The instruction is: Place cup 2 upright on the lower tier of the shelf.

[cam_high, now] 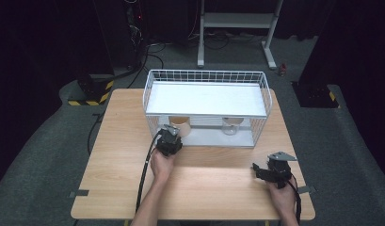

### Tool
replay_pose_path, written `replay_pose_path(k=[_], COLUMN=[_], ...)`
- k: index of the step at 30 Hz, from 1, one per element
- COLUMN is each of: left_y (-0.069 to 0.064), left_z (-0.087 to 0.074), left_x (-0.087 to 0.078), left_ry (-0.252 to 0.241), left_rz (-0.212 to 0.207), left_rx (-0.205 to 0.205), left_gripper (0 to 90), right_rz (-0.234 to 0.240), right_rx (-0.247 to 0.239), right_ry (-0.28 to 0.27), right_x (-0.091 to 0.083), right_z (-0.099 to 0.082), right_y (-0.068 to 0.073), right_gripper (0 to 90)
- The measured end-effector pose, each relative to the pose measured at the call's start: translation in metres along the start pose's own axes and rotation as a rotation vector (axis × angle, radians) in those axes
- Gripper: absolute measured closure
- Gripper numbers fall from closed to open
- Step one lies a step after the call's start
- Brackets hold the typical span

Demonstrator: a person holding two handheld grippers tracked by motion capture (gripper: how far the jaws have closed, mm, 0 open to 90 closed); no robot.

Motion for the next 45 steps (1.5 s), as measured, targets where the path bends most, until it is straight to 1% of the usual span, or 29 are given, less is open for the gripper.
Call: replay_pose_path(k=[4, 5, 6, 7, 8, 10, 11, 12, 14, 15, 17, 18, 19, 21, 25, 26, 29, 30, 33, 35, 36, 37, 38, 39, 40, 41, 42, 44, 45], left_y=[-0.001, -0.001, -0.001, -0.001, 0.0, 0.0, 0.0, 0.001, 0.002, 0.001, 0.001, 0.003, 0.003, 0.003, 0.003, 0.003, 0.002, 0.002, 0.001, 0.0, 0.0, 0.001, 0.002, 0.0, 0.001, 0.0, 0.0, -0.002, -0.001], left_z=[0.004, 0.005, 0.006, 0.007, 0.007, 0.007, 0.007, 0.008, 0.008, 0.008, 0.008, 0.009, 0.009, 0.009, 0.009, 0.01, 0.01, 0.01, 0.014, 0.015, 0.015, 0.016, 0.016, 0.016, 0.017, 0.016, 0.016, 0.016, 0.016], left_x=[0.002, 0.003, 0.004, 0.006, 0.006, 0.007, 0.008, 0.008, 0.009, 0.009, 0.01, 0.01, 0.01, 0.011, 0.013, 0.013, 0.015, 0.015, 0.015, 0.017, 0.016, 0.017, 0.018, 0.018, 0.018, 0.017, 0.018, 0.017, 0.016], left_ry=[0.015, 0.016, 0.013, 0.015, 0.015, 0.011, 0.013, 0.007, 0.003, 0.007, 0.002, -0.005, -0.002, -0.001, -0.013, -0.012, -0.015, -0.014, 0.014, 0.011, 0.018, 0.011, 0.009, 0.011, 0.011, 0.017, 0.013, 0.016, 0.018], left_rz=[0.012, 0.012, 0.009, -0.006, 0.001, -0.009, -0.026, -0.016, -0.029, -0.044, -0.054, -0.04, -0.045, -0.049, -0.048, -0.058, -0.06, -0.059, -0.047, -0.038, -0.049, -0.044, -0.028, -0.044, -0.036, -0.046, -0.044, -0.058, -0.054], left_rx=[0.031, 0.03, 0.022, 0.015, 0.014, -0.004, -0.015, -0.021, -0.032, -0.036, -0.049, -0.038, -0.036, -0.057, -0.063, -0.07, -0.078, -0.077, -0.031, -0.036, -0.031, -0.044, -0.044, -0.052, -0.042, -0.033, -0.041, -0.046, -0.041], left_gripper=[66.2, 66.5, 66.7, 67.2, 67.6, 68.6, 69.5, 70.4, 71.9, 72.3, 72.5, 72.6, 72.7, 72.9, 73.5, 73.8, 74.4, 74.5, 74.8, 74.8, 74.8, 74.7, 74.7, 74.7, 74.6, 74.2, 72.9, 63.4, 58.6], right_rz=[0.0, 0.0, 0.0, 0.0, 0.0, 0.0, 0.0, 0.0, 0.0, 0.0, 0.0, 0.0, -0.001, 0.0, 0.0, 0.0, 0.0, -0.001, 0.0, 0.0, -0.001, 0.0, 0.0, 0.0, 0.0, 0.0, 0.001, 0.0, 0.0], right_rx=[0.0, -0.001, -0.001, -0.001, 0.0, 0.0, 0.0, -0.001, 0.0, -0.001, 0.0, -0.001, 0.0, 0.0, 0.0, 0.001, 0.001, 0.001, 0.001, 0.001, 0.001, 0.0, 0.0, 0.001, 0.0, 0.001, 0.0, 0.0, 0.001], right_ry=[0.0, 0.0, 0.0, 0.0, 0.0, 0.0, 0.0, 0.0, 0.0, 0.0, 0.0, 0.0, 0.002, 0.0, 0.0, 0.0, 0.002, 0.002, 0.0, 0.0, 0.002, 0.001, 0.002, 0.0, 0.0, 0.0, 0.0, 0.0, 0.0], right_x=[0.0, 0.0, 0.0, 0.0, 0.0, 0.0, 0.0, 0.0, 0.0, 0.0, 0.0, 0.0, 0.0, 0.0, 0.0, 0.0, 0.0, 0.0, 0.0, 0.0, 0.0, 0.0, 0.0, 0.0, 0.0, 0.0, 0.0, 0.0, 0.0], right_z=[0.0, 0.0, 0.0, 0.0, 0.0, 0.0, 0.0, 0.0, 0.0, 0.0, 0.0, 0.0, 0.0, 0.0, 0.0, 0.0, 0.0, 0.0, 0.0, 0.0, 0.0, 0.0, 0.0, 0.0, 0.0, 0.0, 0.0, 0.0, 0.0], right_y=[0.0, 0.0, 0.0, 0.0, 0.0, 0.0, 0.0, 0.0, 0.0, 0.0, 0.0, 0.0, 0.0, 0.0, 0.0, 0.0, 0.0, 0.0, 0.0, 0.0, 0.0, 0.0, 0.0, 0.0, 0.0, 0.0, 0.0, 0.0, 0.0], right_gripper=[23.8, 23.8, 23.8, 23.8, 23.8, 23.8, 23.8, 23.8, 23.8, 23.8, 23.8, 23.8, 23.8, 23.8, 23.8, 23.8, 23.8, 23.8, 23.8, 23.8, 23.8, 23.8, 23.8, 23.8, 23.8, 23.8, 23.8, 23.8, 23.8])
Point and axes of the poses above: each handheld gripper's, and its own axes: x roughly forward along the jaws, z roughly out of its top, y roughly to its left, the point moved 5 cm from there along x, roughly forward along the jaws, and after that the axes turned 3 degrees about z, right-handed, at the moved point
